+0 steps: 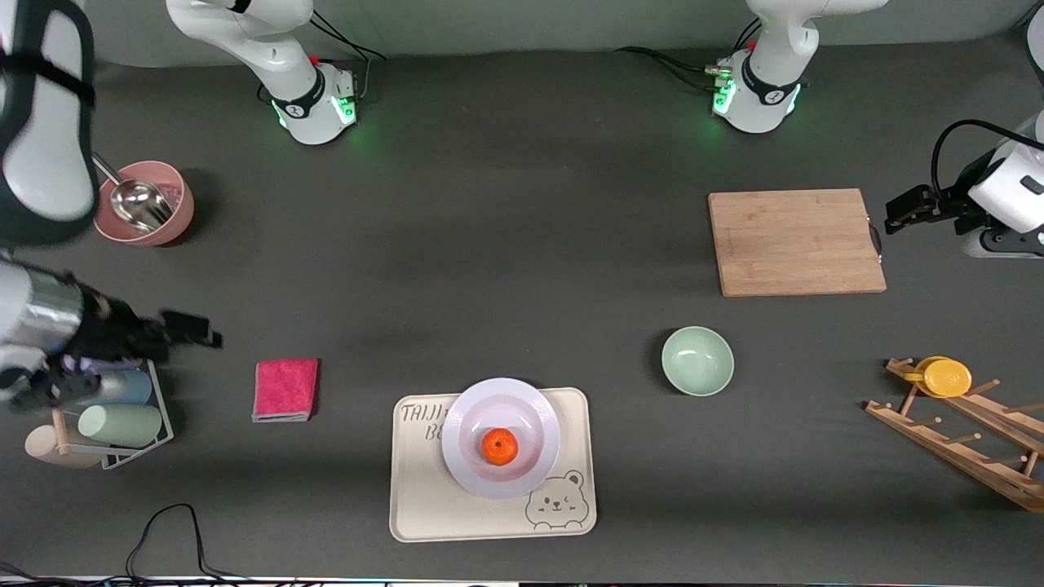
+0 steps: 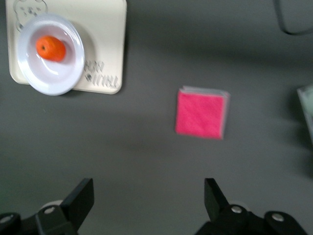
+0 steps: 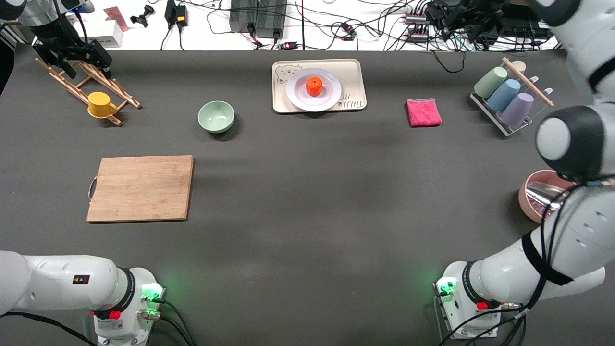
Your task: Place orange and plate with both arms
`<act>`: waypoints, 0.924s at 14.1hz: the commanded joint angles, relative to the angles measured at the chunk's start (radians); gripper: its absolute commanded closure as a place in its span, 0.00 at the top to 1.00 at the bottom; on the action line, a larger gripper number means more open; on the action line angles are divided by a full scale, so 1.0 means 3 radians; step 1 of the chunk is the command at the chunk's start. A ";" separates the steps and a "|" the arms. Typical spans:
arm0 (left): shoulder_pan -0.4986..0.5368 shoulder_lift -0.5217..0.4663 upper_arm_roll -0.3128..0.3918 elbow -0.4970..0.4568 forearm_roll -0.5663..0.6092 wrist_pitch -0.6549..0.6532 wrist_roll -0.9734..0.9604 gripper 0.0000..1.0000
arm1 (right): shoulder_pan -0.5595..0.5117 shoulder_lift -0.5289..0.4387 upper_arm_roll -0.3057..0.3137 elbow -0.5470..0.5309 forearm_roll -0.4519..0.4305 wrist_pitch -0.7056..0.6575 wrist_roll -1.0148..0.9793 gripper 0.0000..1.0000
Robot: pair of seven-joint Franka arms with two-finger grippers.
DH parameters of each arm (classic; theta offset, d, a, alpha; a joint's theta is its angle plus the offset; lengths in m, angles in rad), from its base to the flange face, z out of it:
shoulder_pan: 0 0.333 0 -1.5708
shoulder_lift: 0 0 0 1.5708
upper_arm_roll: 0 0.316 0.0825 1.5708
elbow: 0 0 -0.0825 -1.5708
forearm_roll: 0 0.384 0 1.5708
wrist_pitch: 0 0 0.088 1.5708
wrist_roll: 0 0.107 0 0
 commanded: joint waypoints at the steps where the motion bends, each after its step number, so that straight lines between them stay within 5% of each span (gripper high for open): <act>1: -0.0019 -0.0019 -0.0029 0.0145 0.0030 -0.0004 -0.0099 1.00 | -0.0129 -0.0589 0.0192 -0.0510 -0.0451 -0.0022 0.0128 1.00; 6: -0.0039 0.0058 -0.0034 0.0218 -0.0001 -0.0046 -0.0089 1.00 | -0.0171 -0.0959 0.0224 -0.0665 -0.0707 -0.0170 0.0169 1.00; 13: -0.0040 0.0114 -0.0142 0.0207 -0.0027 -0.0056 -0.0145 1.00 | -0.0166 -0.0974 0.0214 -0.0680 -0.0733 -0.0176 0.0261 1.00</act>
